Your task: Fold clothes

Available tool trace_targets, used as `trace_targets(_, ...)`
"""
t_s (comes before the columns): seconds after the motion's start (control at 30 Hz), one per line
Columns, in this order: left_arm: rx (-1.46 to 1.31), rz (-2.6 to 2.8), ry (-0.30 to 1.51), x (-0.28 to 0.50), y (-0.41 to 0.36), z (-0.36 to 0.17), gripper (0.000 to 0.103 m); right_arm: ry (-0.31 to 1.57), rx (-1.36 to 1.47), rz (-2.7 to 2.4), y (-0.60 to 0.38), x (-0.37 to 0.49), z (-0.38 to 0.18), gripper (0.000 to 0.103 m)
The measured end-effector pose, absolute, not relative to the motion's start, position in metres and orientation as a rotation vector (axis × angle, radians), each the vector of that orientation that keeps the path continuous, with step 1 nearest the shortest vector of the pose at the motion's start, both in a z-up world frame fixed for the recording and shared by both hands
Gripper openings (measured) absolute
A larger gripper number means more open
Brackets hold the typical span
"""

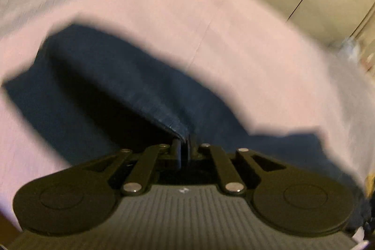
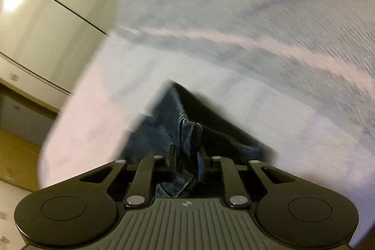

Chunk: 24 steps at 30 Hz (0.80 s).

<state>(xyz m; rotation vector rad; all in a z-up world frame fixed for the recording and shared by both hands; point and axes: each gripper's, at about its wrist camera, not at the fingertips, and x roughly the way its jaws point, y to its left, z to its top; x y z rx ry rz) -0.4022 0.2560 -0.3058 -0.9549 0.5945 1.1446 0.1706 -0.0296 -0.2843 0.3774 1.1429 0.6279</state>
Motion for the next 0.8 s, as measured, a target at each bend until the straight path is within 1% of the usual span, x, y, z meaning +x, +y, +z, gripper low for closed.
trace_targets(0.03,-0.983,1.157,0.620,-0.409,0.247,-0.319,0.005,1.164,0.351,0.604,-0.031,0.171,-0.293,0.014)
trace_targets(0.1,-0.989,1.181,0.614,-0.405,0.246,-0.330,0.004,1.157,0.335,0.608,-0.031,0.170,-0.292,0.014)
trace_targets(0.17,-0.951,1.181,0.614,-0.398,0.250,-0.323,0.003,1.148,0.320,0.614,-0.031,0.169,-0.291,0.014)
trace_targets(0.23,-0.913,1.167,0.593,-0.404,0.260,-0.316,0.003,1.116,0.319,0.659,-0.034,0.166,-0.276,0.014)
trace_targets(0.33,-0.890,1.157,0.586,-0.415,0.248,-0.312,0.004,1.088,0.315,0.701,-0.043,0.164,-0.264,0.014)
trace_targets(0.43,-0.914,1.169,0.652,-0.413,0.243,-0.326,0.004,1.154,0.305,0.649,-0.053,0.167,-0.284,0.013)
trace_targets(0.63,-0.917,1.190,0.613,-0.412,0.237,-0.318,0.003,1.130,0.304,0.678,-0.062,0.163,-0.284,0.013)
trace_targets(0.8,-0.912,1.201,0.651,-0.413,0.230,-0.329,0.004,1.156,0.275,0.639,-0.061,0.167,-0.312,0.013)
